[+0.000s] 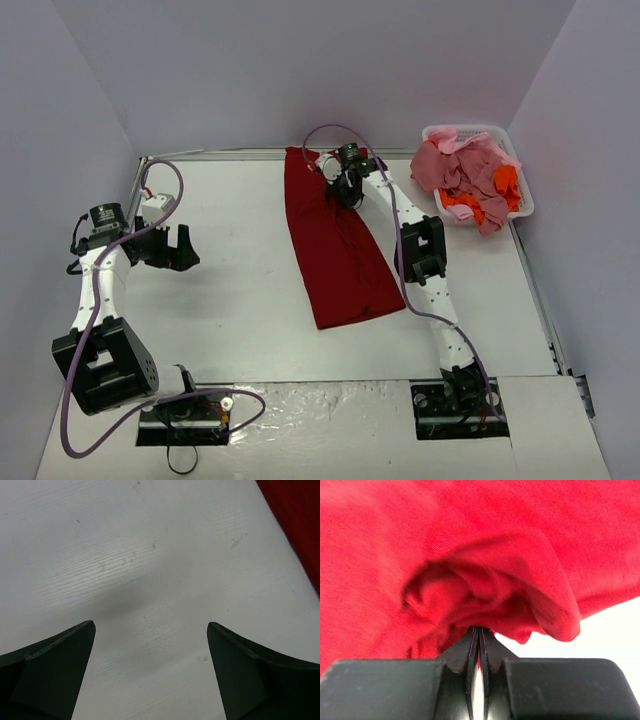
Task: Fold and stack the t-shirts
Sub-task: Rotate the tshirt 90 degrees
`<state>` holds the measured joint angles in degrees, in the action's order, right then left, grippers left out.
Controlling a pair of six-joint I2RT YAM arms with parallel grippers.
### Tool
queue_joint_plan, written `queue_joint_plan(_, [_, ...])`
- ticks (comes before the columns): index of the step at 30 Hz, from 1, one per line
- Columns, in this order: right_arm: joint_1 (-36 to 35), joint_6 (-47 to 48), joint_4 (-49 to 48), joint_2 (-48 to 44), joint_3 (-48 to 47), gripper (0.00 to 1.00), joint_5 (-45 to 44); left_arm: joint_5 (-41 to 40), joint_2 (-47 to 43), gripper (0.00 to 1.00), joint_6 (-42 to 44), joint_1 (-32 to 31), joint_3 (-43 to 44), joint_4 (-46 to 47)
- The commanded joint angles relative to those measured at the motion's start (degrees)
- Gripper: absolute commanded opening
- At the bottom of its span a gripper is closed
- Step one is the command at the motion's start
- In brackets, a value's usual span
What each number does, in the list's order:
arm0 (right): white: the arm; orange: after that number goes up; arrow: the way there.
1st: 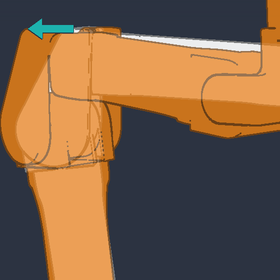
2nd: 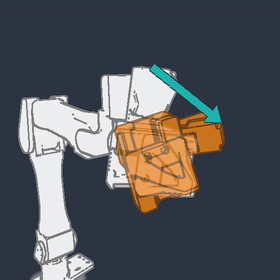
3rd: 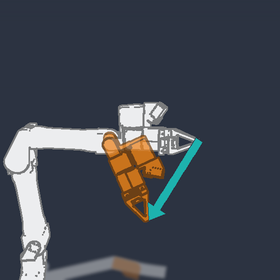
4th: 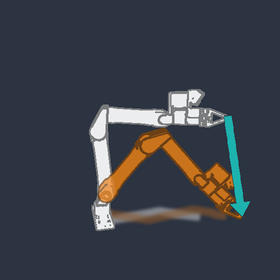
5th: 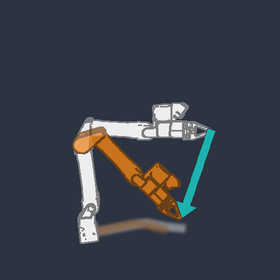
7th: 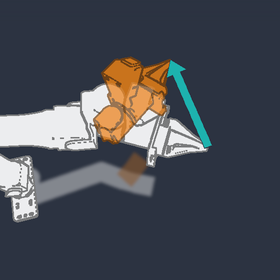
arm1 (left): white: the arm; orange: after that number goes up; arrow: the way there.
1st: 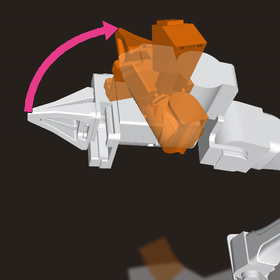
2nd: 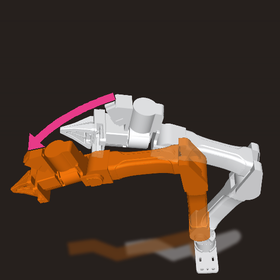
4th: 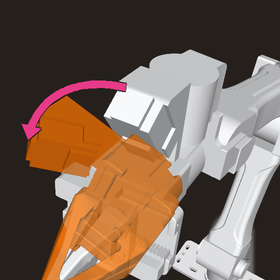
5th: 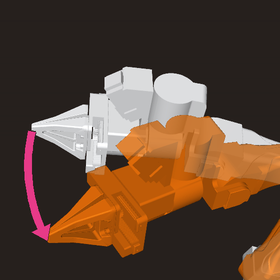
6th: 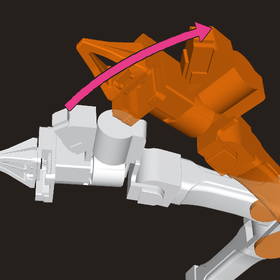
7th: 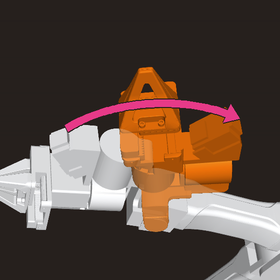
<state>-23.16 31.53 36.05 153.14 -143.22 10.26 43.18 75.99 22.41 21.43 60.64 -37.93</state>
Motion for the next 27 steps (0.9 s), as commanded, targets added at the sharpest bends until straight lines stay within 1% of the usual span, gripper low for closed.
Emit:
queue_joint_plan(1, [5.48, -0.24, 3.32, -1.78, 5.39, 0.00, -2.71, 0.59, -0.49, 0.94, 1.05, 0.10, 2.81, -1.35])
queue_joint_plan(5, [7.94, -0.07, 3.23, -5.21, 11.62, 0.00, -1.39, 1.38, -0.66, 0.94, 1.14, 0.10, 2.81, -1.44])
queue_joint_plan(9, [8.48, 0.20, 3.32, -7.15, 14.97, 0.00, 0.11, 1.64, -0.75, 0.94, 1.31, 0.10, 2.99, -1.79])
queue_joint_plan(16, [8.39, 0.11, 3.32, -10.84, 17.35, 0.00, 2.83, 1.38, -1.54, 0.94, 1.58, 0.10, 2.64, -1.79])
queue_joint_plan(19, [8.57, 0.20, 3.32, -13.74, 19.37, 0.08, 3.71, 1.47, -1.37, 0.94, 1.58, 0.10, 2.64, -1.79])
queue_joint_plan(21, [8.65, 0.81, 3.32, -16.37, 20.78, 0.18, 4.76, 1.47, -1.37, 0.94, 1.67, 0.10, 2.64, -1.79])
queue_joint_plan(25, [9.27, 1.25, 3.23, -22.78, 25.08, 0.34, 5.65, 0.86, -2.24, 0.94, 1.32, 0.10, 2.73, -1.71])
queue_joint_plan(27, [9.97, 1.43, 3.15, -24.81, 26.40, 0.37, 4.86, 0.33, -3.21, 0.94, 0.70, 0.10, 2.55, -1.18])
